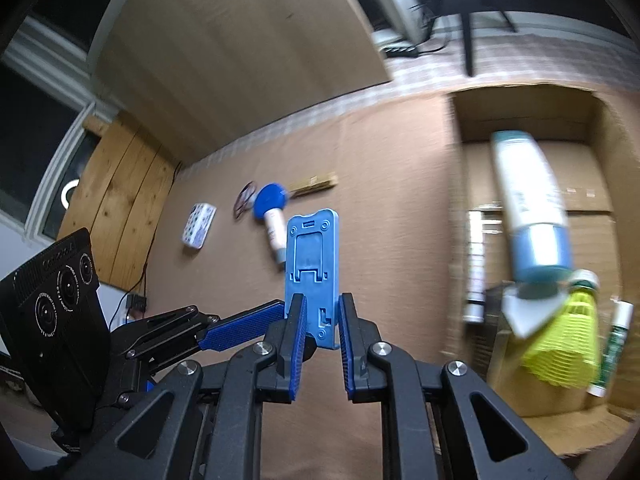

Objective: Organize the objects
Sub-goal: 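Carry the phone stand over the box and open the left gripper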

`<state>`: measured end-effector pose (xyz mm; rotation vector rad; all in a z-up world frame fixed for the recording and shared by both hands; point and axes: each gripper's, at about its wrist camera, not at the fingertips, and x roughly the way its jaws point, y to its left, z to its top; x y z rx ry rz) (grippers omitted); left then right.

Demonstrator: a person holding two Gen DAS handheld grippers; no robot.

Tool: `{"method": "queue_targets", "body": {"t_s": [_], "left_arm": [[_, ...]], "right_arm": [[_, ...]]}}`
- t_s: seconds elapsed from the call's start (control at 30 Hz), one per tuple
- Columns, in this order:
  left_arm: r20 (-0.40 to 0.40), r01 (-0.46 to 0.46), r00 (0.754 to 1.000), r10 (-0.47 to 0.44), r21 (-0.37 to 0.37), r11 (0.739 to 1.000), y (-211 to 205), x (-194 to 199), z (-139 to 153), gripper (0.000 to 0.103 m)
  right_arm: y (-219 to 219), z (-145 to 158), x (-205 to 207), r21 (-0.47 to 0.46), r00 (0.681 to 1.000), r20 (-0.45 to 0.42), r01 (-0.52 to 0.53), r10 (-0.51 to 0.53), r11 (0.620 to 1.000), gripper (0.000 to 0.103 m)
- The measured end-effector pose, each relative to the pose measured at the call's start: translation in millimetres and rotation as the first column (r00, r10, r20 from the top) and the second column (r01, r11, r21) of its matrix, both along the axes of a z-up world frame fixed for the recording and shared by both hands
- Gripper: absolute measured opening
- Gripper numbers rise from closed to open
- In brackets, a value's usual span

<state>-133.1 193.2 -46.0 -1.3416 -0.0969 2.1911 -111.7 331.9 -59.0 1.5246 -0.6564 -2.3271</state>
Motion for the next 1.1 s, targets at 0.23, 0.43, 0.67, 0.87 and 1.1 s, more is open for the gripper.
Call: {"method": "queue_targets", "body": {"t_s": [0.23, 0.43, 0.67, 0.87, 1.1], "left_arm": [[0.0, 0.077, 0.997, -0.077, 0.01, 0.997, 53, 2, 1, 0.028], [0.005, 0.13, 0.991, -0.13, 0.009, 0.991, 90, 7, -3, 0.028], [0.014, 0.174, 0.985, -0.174, 0.003, 0.985, 120, 10, -10, 0.028], [0.015, 0.19, 0.982, -0.19, -0.012, 0.982, 132, 12, -12, 0.034], [0.001, 0.156, 0.988, -0.156, -0.051, 0.986, 123, 11, -11, 0.057]], "right_arm": [[46, 3, 22, 0.016, 0.997, -0.004, 0.078, -0.078, 0.997, 0.015], [78, 0, 39, 0.018, 0.992, 0.002, 0.128, -0.128, 0.992, 0.015], [106, -7, 54, 0.019, 0.985, 0.016, 0.172, -0.172, 0.985, 0.015], [115, -8, 60, 0.018, 0.983, 0.016, 0.183, -0.183, 0.983, 0.015], [115, -3, 63, 0.093, 0.977, -0.023, 0.214, -0.213, 0.972, 0.041]]}}
